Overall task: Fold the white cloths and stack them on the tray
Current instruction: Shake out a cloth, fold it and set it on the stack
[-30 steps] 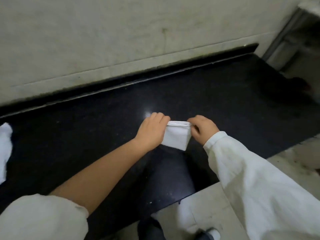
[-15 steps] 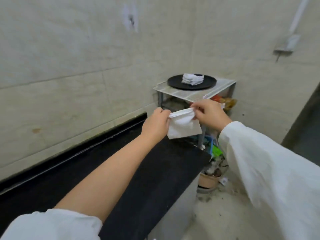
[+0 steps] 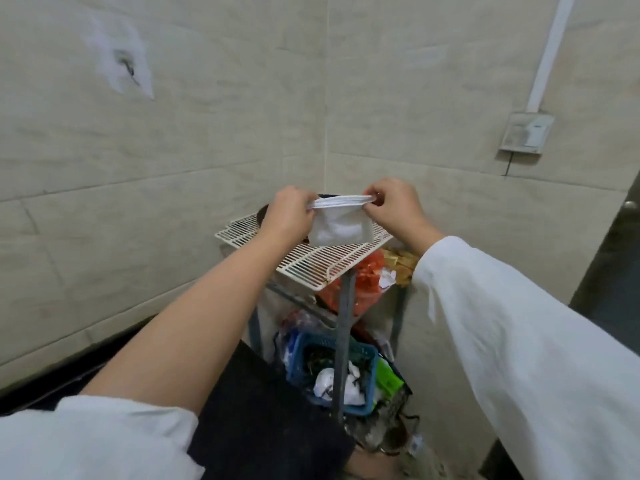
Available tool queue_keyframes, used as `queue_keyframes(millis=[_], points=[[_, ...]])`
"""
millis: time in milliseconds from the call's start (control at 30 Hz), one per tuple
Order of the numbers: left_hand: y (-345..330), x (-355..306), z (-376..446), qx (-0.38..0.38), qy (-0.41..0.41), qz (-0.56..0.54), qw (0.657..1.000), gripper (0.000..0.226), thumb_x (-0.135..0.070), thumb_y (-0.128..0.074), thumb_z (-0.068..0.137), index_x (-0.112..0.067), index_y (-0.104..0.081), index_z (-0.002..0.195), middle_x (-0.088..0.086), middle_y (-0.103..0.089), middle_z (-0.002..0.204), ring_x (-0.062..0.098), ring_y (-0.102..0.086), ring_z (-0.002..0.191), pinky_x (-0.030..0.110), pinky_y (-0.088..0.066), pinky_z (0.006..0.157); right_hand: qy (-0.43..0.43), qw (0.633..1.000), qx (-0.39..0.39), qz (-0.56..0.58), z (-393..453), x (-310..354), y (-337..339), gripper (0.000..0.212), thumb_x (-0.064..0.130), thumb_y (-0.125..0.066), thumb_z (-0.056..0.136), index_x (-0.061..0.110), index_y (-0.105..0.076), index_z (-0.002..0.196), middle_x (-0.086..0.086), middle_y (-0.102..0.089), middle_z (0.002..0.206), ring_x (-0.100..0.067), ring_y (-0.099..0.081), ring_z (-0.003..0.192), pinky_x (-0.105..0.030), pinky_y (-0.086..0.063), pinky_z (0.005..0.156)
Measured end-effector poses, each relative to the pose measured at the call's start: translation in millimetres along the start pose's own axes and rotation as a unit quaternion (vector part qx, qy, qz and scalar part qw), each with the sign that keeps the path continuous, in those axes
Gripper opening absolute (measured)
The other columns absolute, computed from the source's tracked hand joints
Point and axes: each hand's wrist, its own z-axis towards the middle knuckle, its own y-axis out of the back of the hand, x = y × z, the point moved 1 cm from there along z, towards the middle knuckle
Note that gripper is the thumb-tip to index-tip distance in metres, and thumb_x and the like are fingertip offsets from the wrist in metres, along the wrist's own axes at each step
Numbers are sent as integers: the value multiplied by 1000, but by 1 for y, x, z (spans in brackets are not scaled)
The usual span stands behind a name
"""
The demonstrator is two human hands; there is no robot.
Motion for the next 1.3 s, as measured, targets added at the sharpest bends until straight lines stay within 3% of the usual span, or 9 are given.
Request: queue_keyframes(millis=[267,600,700,767,833,967,1033,1167,1300], points=[[-72,6,142,-8,36,-8,999,30,-2,-45,91,-3,-62,116,21,-57,121,32,-51,114,30,-38,90,64,997,45,-10,146,-90,-38,22,-1,-49,85,-6,-65,99,-23,-63,108,-32,-54,106,-27,-33,85],[-147,31,220,-82,166,33,982,30,-3,-46,94,-1,-61,120,16,-54,129,29,-53,115,18,-33,86,218,959,177,28,270,-159,-134,22,-4,-44,84,-8,-62,95,-24,-60,109,-32,-54,103,-28,-33,74],[-156,34,241,-147,209,56,965,30,-4,-45,95,-1,-60,121,13,-51,132,27,-52,117,15,-32,85,285,944,145,84,296,-171,-159,17,-9,-43,82,-10,-59,88,-26,-57,102,-35,-53,95,-25,-26,64],[-164,37,252,-165,219,82,958,31,-5,-45,95,-1,-59,123,13,-50,135,26,-52,119,11,-29,84,308,934,124,132,308,-180,-178,14,-12,-44,77,-12,-58,81,-29,-57,95,-38,-56,87,-29,-33,69],[-181,45,256,-110,243,114,957,32,-7,-45,95,-3,-58,124,11,-48,138,26,-52,120,18,-32,93,288,933,145,161,313,-190,-198,14,-12,-45,78,-11,-58,81,-29,-57,96,-38,-56,87,-31,-37,72],[-216,57,237,41,295,170,939,36,-15,-42,97,-6,-54,129,7,-47,139,24,-50,122,23,-35,99,322,891,315,56,298,-211,-233,14,-2,-43,87,4,-56,86,-18,-55,111,-34,-54,101,-35,-40,80],[-219,57,229,57,300,178,935,36,-15,-45,95,-7,-54,130,8,-49,136,24,-51,120,25,-36,100,343,878,331,31,293,-213,-234,16,2,-43,87,0,-58,92,-14,-56,109,-32,-55,99,-37,-42,80],[-212,52,228,24,294,180,938,35,-14,-50,93,-4,-57,126,11,-57,126,26,-55,114,29,-40,98,364,877,313,29,300,-212,-225,13,6,-45,86,9,-46,73,-4,-46,80,-25,-45,78,-31,-32,64],[-217,48,228,114,312,201,922,40,-20,-44,96,-6,-48,133,12,-53,130,28,-51,119,33,-41,98,377,828,413,-47,301,-211,-223,8,11,-50,85,8,-50,78,0,-44,71,-21,-45,76,-26,-32,55]])
